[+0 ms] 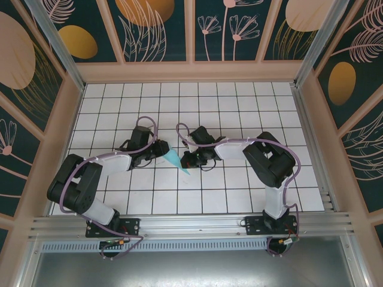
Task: Fold a paper plane with a square sheet of paper (pick it up from the middle)
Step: Fold the wing for the fifth time at the center of the table.
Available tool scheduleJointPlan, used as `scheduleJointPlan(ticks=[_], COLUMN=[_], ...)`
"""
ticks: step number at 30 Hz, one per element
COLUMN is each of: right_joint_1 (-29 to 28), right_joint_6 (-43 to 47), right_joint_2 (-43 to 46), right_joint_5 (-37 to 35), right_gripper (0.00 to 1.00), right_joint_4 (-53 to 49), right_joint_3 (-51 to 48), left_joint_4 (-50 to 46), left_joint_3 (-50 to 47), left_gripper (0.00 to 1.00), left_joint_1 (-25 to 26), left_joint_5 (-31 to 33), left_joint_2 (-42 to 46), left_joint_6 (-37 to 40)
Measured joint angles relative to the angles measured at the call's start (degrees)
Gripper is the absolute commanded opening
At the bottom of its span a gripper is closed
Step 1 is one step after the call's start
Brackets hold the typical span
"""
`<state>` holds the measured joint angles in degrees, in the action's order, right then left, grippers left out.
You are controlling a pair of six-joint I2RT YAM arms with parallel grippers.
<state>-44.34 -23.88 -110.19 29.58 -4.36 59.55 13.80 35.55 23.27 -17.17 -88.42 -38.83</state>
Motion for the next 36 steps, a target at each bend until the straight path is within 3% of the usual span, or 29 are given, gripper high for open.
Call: scheduleJointPlan(ticks=[6,11,22,36], right_joint_1=[0.11,0.13,0.42,0.48], right_joint_6=[-0.02,-0.02,-0.04,-0.04], right_joint_2=[-0.22,-0.24,-0.57,-0.61], right_joint_5=[0.31,0.46,1.36,1.51], right_gripper=[0.00,0.00,0.00,0.00], right_joint_4=[-0.13,-0.15,-0.04,0.00], right_joint_3=[0.20,0.22,0.20,0.20], left_joint_4=[3.80,8.94,11.78,16.11], left_joint_3=[-4.48,-8.41,-9.14,-8.90], left_gripper=[0.34,0.24,0.15,0.12], left_joint_1=[-0.09,-0.02,1.18,1.18], left_joint_5=[-3.28,-6.16,-9.44,-5.25], left_joint_2=[5.53,9.57,2.38,-2.45], left_joint_6=[0.72,0.02,-0.37,0.28])
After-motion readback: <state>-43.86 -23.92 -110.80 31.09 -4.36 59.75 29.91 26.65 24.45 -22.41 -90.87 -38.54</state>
